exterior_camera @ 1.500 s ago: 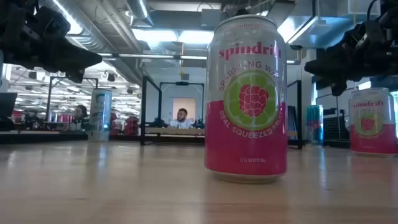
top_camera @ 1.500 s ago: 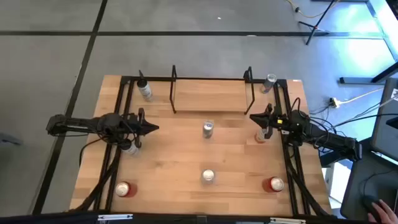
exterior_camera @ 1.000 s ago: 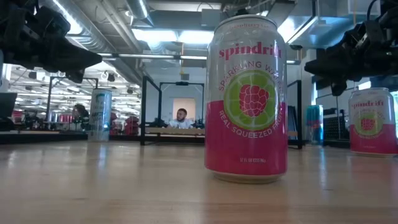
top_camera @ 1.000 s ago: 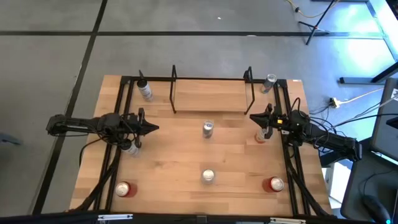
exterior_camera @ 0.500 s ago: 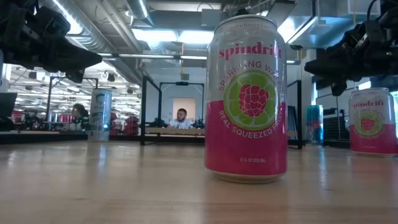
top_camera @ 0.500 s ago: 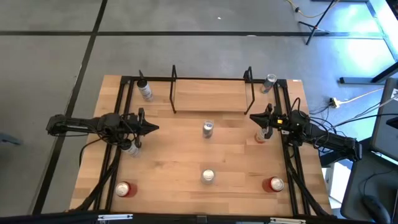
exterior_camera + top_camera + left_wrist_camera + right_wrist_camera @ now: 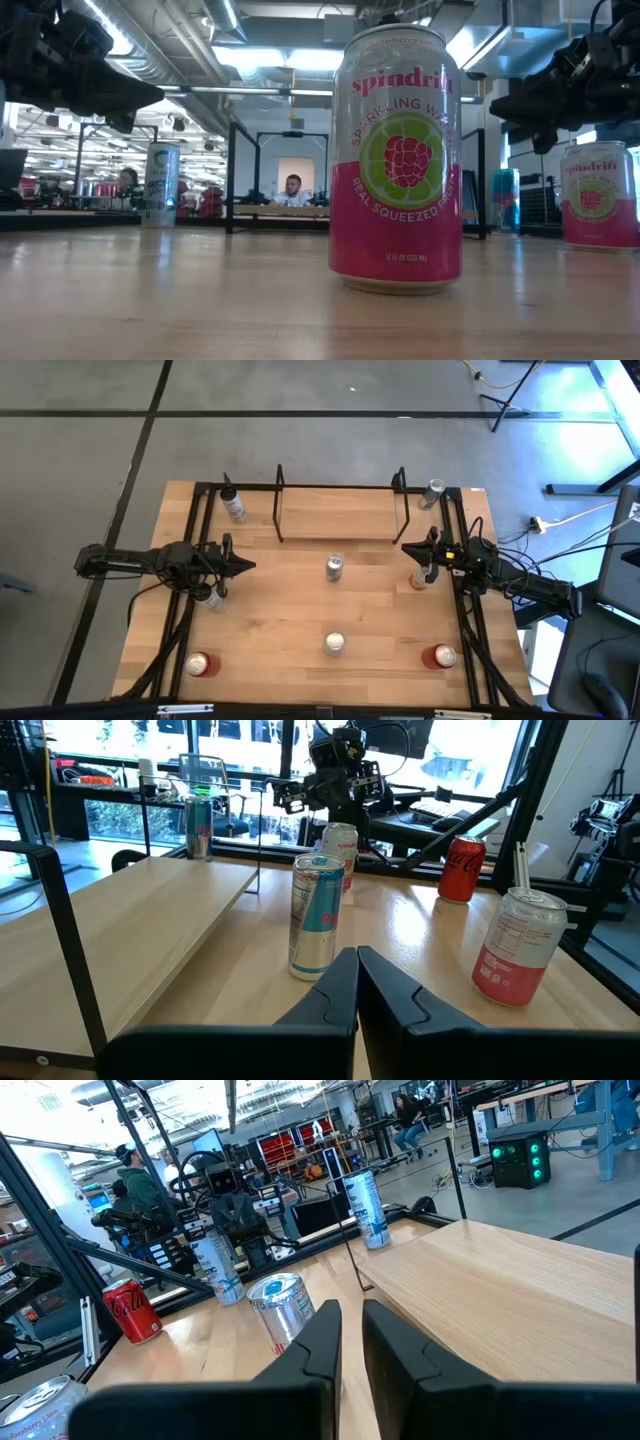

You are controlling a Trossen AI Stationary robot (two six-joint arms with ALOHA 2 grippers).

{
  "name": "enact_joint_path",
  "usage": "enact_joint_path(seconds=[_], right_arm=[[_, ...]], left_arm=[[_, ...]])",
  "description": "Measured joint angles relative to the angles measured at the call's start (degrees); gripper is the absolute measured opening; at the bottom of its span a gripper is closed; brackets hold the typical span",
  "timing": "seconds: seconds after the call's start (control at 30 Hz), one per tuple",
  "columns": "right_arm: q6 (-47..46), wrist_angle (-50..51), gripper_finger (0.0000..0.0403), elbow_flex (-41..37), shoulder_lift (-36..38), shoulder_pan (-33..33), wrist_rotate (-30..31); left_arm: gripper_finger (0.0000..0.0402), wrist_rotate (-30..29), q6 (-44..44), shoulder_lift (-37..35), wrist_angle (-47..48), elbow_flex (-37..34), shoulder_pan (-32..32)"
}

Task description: Place canned beverage on shelf

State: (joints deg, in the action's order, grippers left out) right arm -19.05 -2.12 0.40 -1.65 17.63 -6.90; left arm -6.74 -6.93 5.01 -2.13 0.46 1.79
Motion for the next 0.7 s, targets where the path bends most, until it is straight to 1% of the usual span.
enact_joint_path(seconds=[0.03,0.13,0.23,0.3,0.37,0.5,0.57,0.67,0.7], right_arm=[[0.0,0.0,0.0033,0.0,0.0,0.0,0.0],[0.0,0.0,0.0033,0.0,0.0,0.0,0.0],[0.0,-0.3,0.0033,0.0,0.0,0.0,0.0],[0.0,-0.4,0.0033,0.0,0.0,0.0,-0.1],[0.0,-0.5,0.0033,0.0,0.0,0.0,-0.1],[0.0,-0.6,0.0033,0.0,0.0,0.0,-0.1],[-0.6,-0.8,0.0033,0.0,0.0,0.0,-0.2],[-5.2,-2.7,0.0033,0.0,0.0,0.0,-0.1],[-6.7,-3.7,0.0033,0.0,0.0,0.0,1.0]], left_arm=[[0.0000,-0.2,0.0,0.0,-0.1,0.0,0.0],[0.0000,-3.6,-1.8,0.0,-1.6,0.0,0.0],[0.0000,-5.3,-8.3,0.0,-7.3,0.0,0.0],[0.0000,-7.9,-10.7,0.0,-12.0,0.0,0.0],[0.0000,-11.7,-11.0,0.0,-16.9,0.0,0.0],[0.0000,-15.1,-10.7,0.0,-26.0,0.0,0.0],[0.0000,-15.9,-10.7,0.0,-28.7,0.0,0.0],[0.0000,-17.5,-10.7,0.0,-31.6,0.0,0.0],[0.0000,-17.9,-10.7,0.0,-32.0,0.2,0.0]])
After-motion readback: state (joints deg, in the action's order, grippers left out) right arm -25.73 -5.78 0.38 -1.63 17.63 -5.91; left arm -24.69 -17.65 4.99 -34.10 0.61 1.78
